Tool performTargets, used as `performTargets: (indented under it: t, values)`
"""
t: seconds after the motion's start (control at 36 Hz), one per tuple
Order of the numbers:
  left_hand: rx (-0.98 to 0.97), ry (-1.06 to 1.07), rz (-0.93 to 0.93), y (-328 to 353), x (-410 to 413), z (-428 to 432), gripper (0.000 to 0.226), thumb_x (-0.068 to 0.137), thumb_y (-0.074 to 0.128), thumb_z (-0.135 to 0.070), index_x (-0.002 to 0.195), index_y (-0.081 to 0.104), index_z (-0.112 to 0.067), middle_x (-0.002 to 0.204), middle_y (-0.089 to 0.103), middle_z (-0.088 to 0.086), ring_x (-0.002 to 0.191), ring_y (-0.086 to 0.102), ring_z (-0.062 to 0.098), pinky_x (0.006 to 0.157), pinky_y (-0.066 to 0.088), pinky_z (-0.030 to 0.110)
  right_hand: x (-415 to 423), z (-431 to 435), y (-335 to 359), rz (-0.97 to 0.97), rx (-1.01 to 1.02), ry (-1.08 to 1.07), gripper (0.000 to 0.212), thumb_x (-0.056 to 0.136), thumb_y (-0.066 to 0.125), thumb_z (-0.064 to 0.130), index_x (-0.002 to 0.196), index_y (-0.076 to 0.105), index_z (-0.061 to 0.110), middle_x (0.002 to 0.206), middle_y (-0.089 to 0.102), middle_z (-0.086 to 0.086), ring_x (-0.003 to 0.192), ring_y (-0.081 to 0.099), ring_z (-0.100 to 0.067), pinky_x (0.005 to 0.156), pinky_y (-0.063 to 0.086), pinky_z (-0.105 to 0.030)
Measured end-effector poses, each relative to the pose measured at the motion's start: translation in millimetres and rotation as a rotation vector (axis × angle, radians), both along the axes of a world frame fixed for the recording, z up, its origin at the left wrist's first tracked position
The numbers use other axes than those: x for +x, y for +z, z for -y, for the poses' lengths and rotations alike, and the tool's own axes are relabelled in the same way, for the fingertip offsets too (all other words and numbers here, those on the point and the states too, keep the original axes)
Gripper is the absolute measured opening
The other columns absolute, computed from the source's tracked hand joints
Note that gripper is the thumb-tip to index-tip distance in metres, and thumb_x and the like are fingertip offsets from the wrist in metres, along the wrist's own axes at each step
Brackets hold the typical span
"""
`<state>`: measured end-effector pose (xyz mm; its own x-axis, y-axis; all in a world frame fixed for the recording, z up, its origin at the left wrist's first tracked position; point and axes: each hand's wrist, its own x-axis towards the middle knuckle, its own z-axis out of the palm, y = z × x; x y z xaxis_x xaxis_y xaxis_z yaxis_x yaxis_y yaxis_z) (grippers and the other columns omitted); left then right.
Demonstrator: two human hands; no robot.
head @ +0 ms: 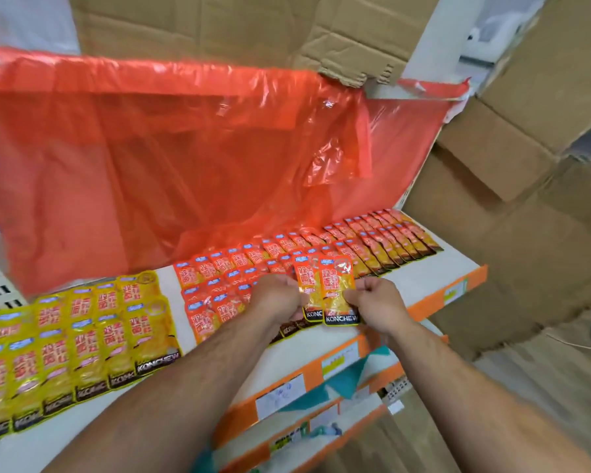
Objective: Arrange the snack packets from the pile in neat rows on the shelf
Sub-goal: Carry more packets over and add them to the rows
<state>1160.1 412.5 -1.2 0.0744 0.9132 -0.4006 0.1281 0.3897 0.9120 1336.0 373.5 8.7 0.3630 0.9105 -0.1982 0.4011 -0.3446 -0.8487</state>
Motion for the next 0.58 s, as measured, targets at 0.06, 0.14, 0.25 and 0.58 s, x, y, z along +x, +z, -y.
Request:
performTargets:
  t: [0.06, 0.14, 0.25, 0.58]
  values:
    - [0.005, 0.005, -0.011, -0.3, 11.2, -9.7, 0.029, 0.078, 0.071, 0.006, 0.065, 0.054, -0.013, 0.059, 0.055, 0.008, 0.042, 0.055, 0.02, 0.053, 0.051, 0.03, 11.1, -10.4, 2.3, 0.01, 0.007, 0.01, 0.035, 0.087, 0.068, 0.008, 0.066, 0.042, 0.015, 0.066, 0.037, -0.005, 0.059, 0.036, -0.016, 0.053, 0.032, -0.019]
    - [0.009, 0.016, -0.029, -2.9, 30.0, -18.7, 0.031, 0.078, 0.072, 0.006, 0.063, 0.052, -0.014, 0.057, 0.054, 0.006, 0.041, 0.055, 0.019, 0.055, 0.054, 0.033, 27.2, -24.5, -0.8, 0.012, 0.008, 0.029, 0.028, 0.088, 0.068, 0.007, 0.069, 0.048, 0.013, 0.066, 0.044, -0.003, 0.062, 0.043, -0.017, 0.055, 0.036, -0.025]
    - [0.029, 0.05, -0.116, -6.4, 56.8, -24.7, 0.033, 0.076, 0.074, 0.003, 0.057, 0.052, -0.013, 0.043, 0.054, 0.0, 0.047, 0.062, 0.025, 0.065, 0.059, 0.047, 52.2, -44.6, -8.8, 0.023, -0.001, 0.089, 0.043, 0.087, 0.069, 0.008, 0.059, 0.039, 0.02, 0.053, 0.039, 0.001, 0.05, 0.04, -0.012, 0.054, 0.034, -0.027]
    - [0.152, 0.221, -0.487, -19.6, 121.1, -25.7, 0.025, 0.064, 0.076, -0.005, 0.056, 0.054, -0.013, 0.059, 0.067, 0.014, 0.06, 0.07, 0.029, 0.059, 0.058, 0.043, 111.2, -90.6, -28.0, 0.018, -0.045, 0.378, 0.045, 0.087, 0.068, 0.01, 0.056, 0.037, 0.019, 0.051, 0.033, 0.001, 0.038, 0.038, -0.009, 0.047, 0.028, -0.024]
